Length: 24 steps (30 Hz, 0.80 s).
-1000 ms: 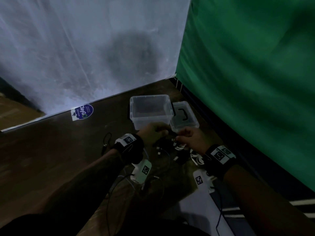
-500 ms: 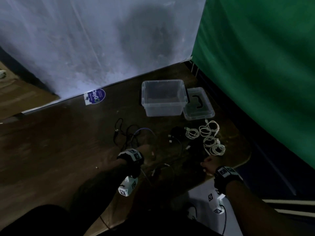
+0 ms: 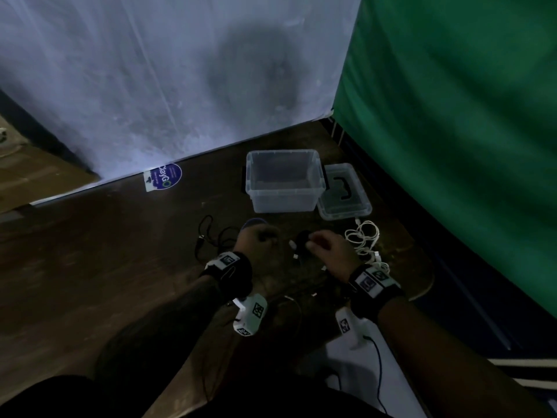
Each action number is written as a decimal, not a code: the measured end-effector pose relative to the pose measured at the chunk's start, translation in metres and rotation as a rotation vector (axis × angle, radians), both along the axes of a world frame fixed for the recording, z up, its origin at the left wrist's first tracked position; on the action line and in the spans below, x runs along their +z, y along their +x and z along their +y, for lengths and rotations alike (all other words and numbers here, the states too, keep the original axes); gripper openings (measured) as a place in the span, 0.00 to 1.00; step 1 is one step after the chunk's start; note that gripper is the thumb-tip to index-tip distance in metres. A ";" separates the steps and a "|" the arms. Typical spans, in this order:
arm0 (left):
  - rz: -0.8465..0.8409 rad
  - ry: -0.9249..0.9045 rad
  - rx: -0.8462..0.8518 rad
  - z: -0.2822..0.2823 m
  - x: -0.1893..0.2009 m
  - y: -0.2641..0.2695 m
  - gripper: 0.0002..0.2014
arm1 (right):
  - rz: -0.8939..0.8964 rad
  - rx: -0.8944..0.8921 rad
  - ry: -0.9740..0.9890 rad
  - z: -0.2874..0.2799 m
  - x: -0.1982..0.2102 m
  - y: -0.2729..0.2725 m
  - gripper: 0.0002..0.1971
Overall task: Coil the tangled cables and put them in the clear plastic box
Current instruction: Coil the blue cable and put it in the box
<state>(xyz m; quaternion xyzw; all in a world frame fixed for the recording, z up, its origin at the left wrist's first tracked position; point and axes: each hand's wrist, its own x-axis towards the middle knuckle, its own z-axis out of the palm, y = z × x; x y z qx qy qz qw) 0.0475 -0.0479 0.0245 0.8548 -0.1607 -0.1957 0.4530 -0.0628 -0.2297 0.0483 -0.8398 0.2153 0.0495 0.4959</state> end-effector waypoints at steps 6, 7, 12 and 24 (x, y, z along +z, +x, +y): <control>-0.201 -0.031 -0.117 0.016 0.060 0.015 0.09 | 0.003 0.193 0.138 0.040 0.057 0.041 0.09; -0.192 -0.036 -0.134 0.020 0.069 0.018 0.10 | 0.003 0.164 0.175 0.041 0.064 0.045 0.05; -0.291 0.002 -0.260 0.041 0.082 0.031 0.11 | 0.018 0.171 0.279 0.045 0.095 0.051 0.07; -0.216 0.042 -0.009 0.082 0.081 0.038 0.16 | -0.328 -0.022 0.496 0.021 0.134 0.053 0.07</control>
